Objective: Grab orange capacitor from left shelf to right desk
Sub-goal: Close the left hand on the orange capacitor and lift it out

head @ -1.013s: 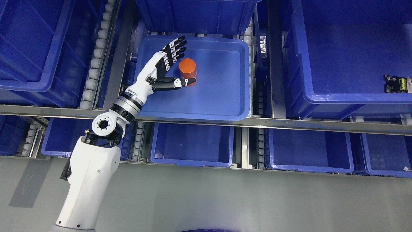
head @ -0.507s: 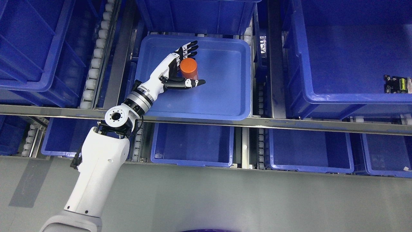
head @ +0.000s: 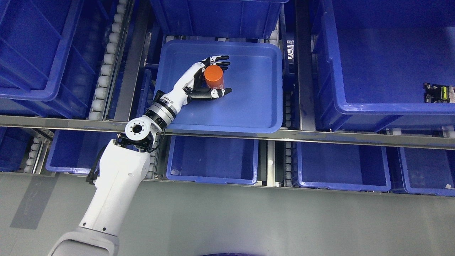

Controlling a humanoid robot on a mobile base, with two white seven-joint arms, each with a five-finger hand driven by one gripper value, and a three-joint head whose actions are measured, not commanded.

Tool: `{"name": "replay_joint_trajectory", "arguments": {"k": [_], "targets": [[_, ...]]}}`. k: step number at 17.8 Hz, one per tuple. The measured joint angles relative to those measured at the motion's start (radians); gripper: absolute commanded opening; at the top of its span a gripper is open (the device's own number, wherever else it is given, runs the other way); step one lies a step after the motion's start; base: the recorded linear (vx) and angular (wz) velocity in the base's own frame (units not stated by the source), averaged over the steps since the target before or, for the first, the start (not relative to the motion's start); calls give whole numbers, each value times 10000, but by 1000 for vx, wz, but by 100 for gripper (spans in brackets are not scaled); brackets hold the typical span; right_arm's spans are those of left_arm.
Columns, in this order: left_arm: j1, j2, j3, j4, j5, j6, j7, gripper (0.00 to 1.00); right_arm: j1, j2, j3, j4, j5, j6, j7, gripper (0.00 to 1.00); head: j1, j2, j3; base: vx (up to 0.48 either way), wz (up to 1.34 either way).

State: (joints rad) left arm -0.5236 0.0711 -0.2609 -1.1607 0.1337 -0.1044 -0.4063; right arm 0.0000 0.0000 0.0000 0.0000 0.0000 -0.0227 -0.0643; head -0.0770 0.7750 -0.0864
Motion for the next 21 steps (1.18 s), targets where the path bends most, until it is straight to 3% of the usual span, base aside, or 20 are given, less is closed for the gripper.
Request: {"name": "replay_joint_trajectory", "arguments": {"k": [4,6,15,21], "targets": [[-6,-246,285,291,-45,-233,-297,11,0,0,0,0,0,0,0,100,0,0,0,0,0],[6,-327,466,447,-63,-568,-517,0,0,0,0,0,0,0,0,100,0,0,0,0,0],[-82,-558,1411,771,277,-1396,-688,1,1,0,0,0,0,0,0,100,0,0,0,-6,-29],[-295,-625,2173,-78,1022,-1859,145,1,0,0,0,0,0,0,0,100,0,0,0,3,13]]}}
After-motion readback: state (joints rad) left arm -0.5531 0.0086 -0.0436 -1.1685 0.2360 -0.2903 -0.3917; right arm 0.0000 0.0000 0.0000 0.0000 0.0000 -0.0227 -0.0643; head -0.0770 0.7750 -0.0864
